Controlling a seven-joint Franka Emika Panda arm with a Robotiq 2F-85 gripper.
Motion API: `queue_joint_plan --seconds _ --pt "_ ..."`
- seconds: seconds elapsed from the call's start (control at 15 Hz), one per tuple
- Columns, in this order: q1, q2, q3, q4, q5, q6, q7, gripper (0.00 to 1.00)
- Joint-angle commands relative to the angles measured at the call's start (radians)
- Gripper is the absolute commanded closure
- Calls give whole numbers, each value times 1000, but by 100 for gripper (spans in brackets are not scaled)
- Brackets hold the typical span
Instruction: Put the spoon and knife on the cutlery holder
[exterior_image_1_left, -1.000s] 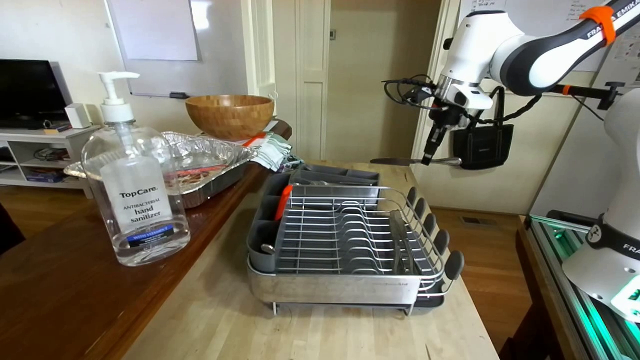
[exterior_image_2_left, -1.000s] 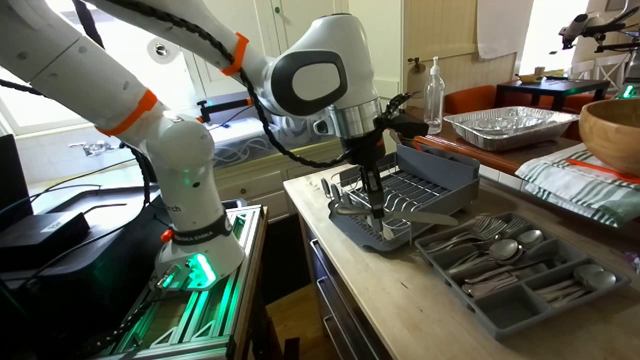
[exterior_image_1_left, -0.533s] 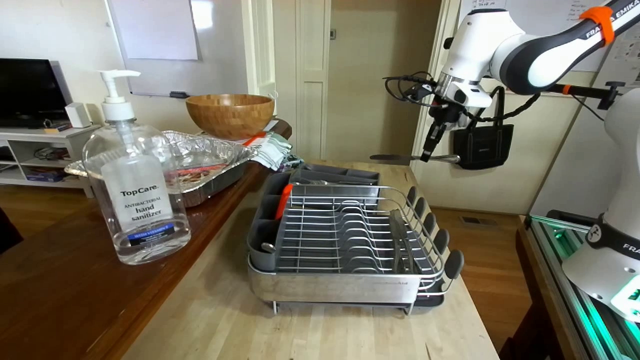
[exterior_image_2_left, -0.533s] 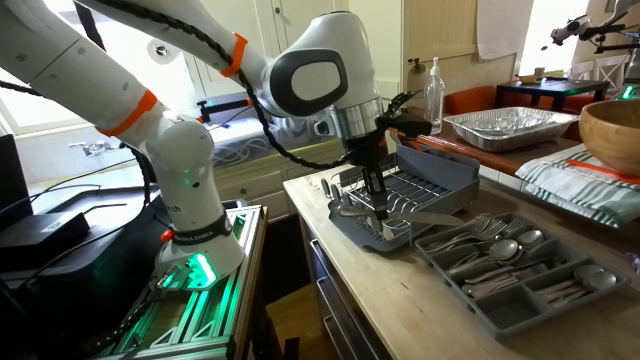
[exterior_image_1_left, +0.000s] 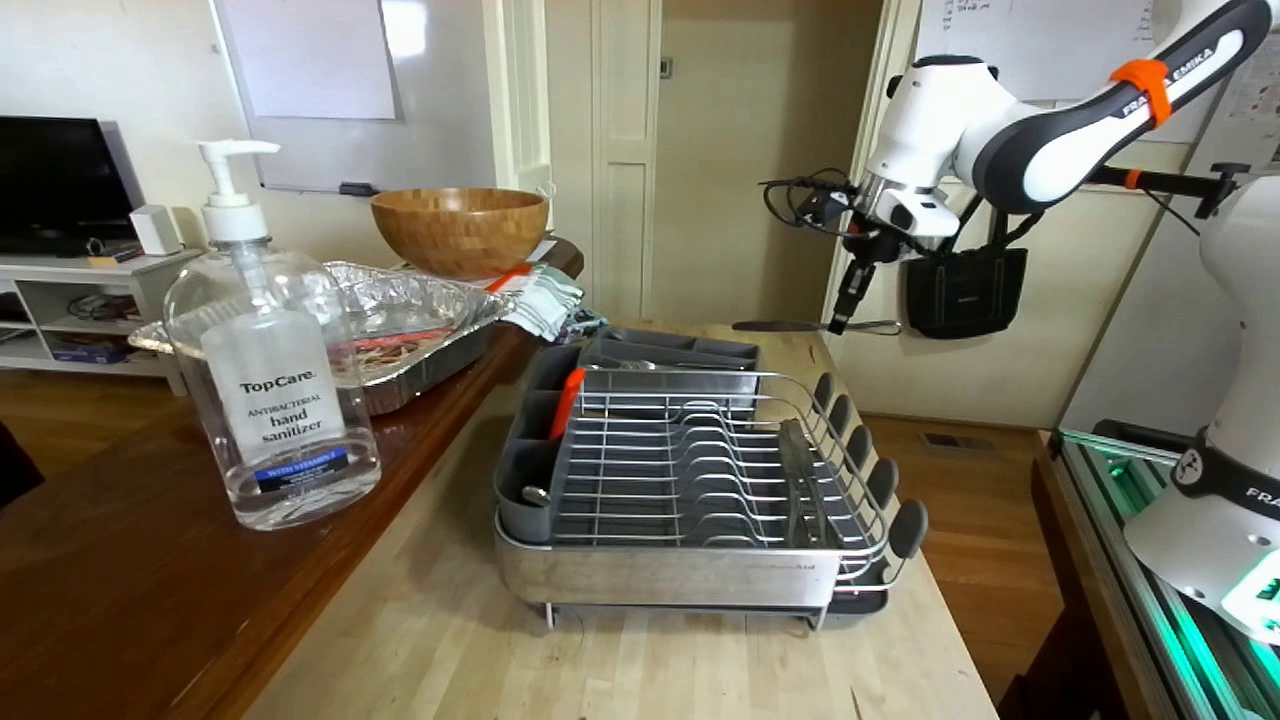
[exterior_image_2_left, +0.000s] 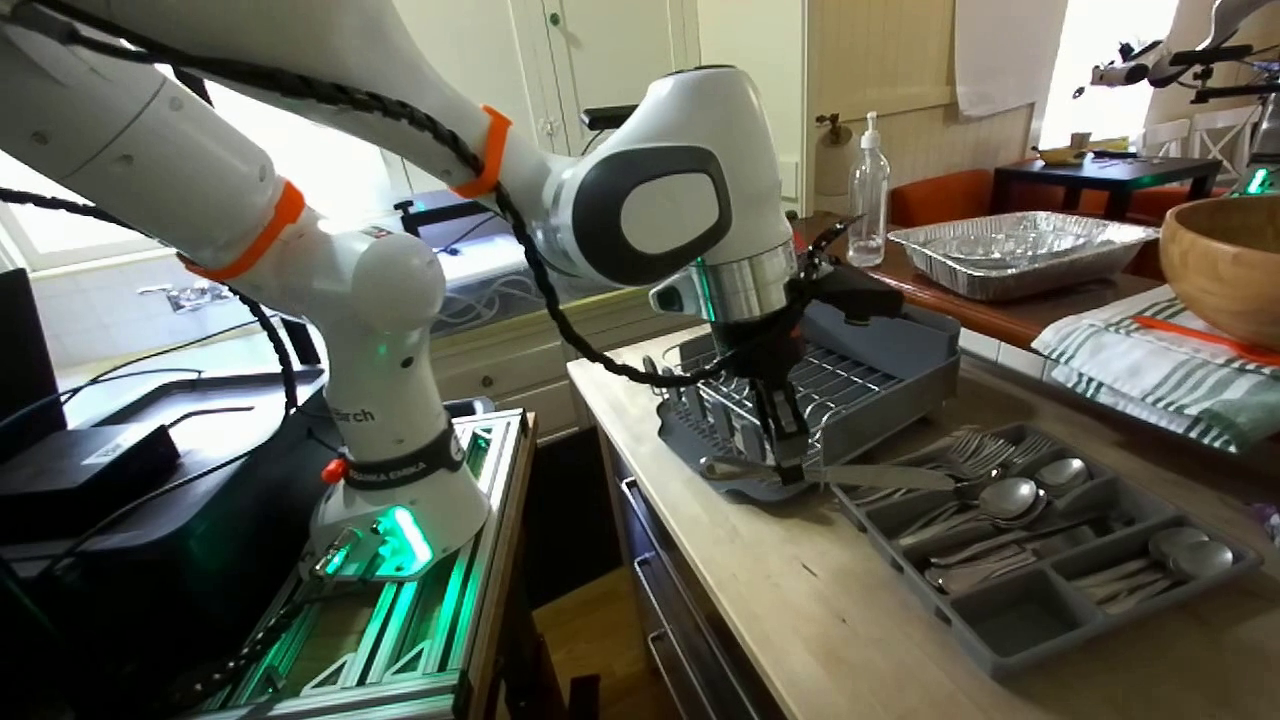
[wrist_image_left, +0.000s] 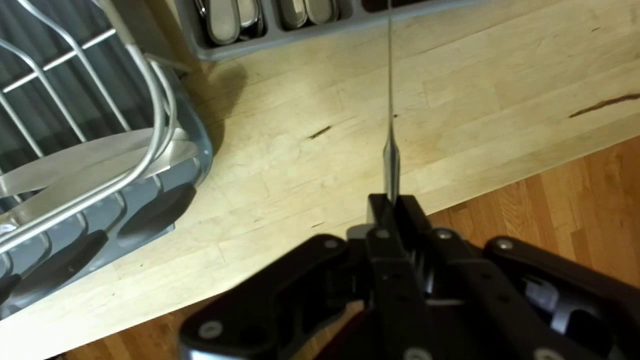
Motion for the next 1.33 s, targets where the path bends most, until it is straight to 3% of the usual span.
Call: queue_joint_plan --seconds 0.0,0.13,0.6,0.67,0.87,0.93,1.07,1.27 --pt "140 -52 -110 110 9 -60 -34 98" --pt "209 -45 -149 172 47 -80 -38 98" --pt "481 -152 -262 400 -20 -321 -38 98" --pt "415 -60 -225 325 26 -231 -11 91" --pt "467 -92 -254 377 17 -279 -8 91" --pt "454 -124 -247 357 4 -269 -33 98" --pt "454 -260 -233 325 -134 -325 -20 98" --pt "463 -303 -264 299 -202 -332 -41 98"
